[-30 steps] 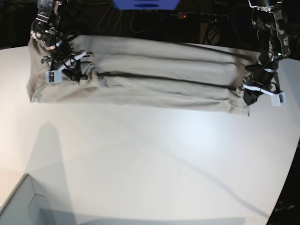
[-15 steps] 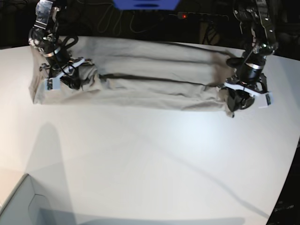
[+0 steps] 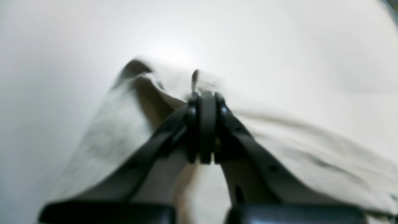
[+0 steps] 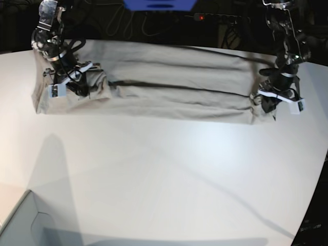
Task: Layout the t-shirt on the table in an organized manner, then fold the t-shirt properly
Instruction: 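Press the folded strip down with both grippers and adjust the grasp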
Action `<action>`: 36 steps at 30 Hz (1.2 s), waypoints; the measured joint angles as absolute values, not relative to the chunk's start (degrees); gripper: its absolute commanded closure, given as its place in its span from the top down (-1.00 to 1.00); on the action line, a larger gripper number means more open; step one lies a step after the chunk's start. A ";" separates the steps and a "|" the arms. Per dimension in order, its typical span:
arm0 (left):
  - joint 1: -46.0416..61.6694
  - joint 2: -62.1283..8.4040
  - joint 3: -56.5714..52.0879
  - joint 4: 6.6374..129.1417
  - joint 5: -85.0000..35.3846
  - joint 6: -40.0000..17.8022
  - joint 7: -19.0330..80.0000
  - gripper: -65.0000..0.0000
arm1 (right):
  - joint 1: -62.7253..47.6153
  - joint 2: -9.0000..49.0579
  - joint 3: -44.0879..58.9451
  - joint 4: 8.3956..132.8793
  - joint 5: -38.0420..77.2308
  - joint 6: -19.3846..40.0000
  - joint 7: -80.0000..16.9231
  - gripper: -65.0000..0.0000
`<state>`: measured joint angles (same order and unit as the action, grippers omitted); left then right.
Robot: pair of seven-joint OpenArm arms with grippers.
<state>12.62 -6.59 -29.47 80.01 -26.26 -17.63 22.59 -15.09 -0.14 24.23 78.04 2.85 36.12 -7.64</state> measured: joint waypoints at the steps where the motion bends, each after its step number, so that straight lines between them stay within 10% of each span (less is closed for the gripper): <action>1: 12.05 -6.79 -30.55 78.56 -26.41 -17.65 22.72 -1.00 | -15.11 -0.14 24.25 78.04 2.83 36.12 -7.66 -1.00; 7: 10.41 -7.01 -35.24 75.77 -26.41 -17.39 22.94 -0.90 | -15.14 -0.16 24.25 78.04 2.83 36.12 -7.66 -1.00; 18: 8.99 -8.58 -35.42 70.91 -26.35 -17.47 23.18 0.30 | -15.11 -0.14 24.18 78.04 2.83 36.10 -7.66 -1.00; 28: 6.79 -9.15 -35.40 62.54 -27.24 -18.63 18.81 0.27 | -15.14 -0.12 24.05 78.04 2.85 36.07 -7.62 -1.00; 36: 2.61 -10.79 -35.66 53.71 -28.71 -25.80 17.89 -0.98 | -15.11 -0.12 24.03 78.04 2.83 36.10 -7.66 -1.00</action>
<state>2.61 -10.79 -35.66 53.71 -28.71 -25.80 17.89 -15.11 -0.12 24.03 78.04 2.83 36.10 -7.66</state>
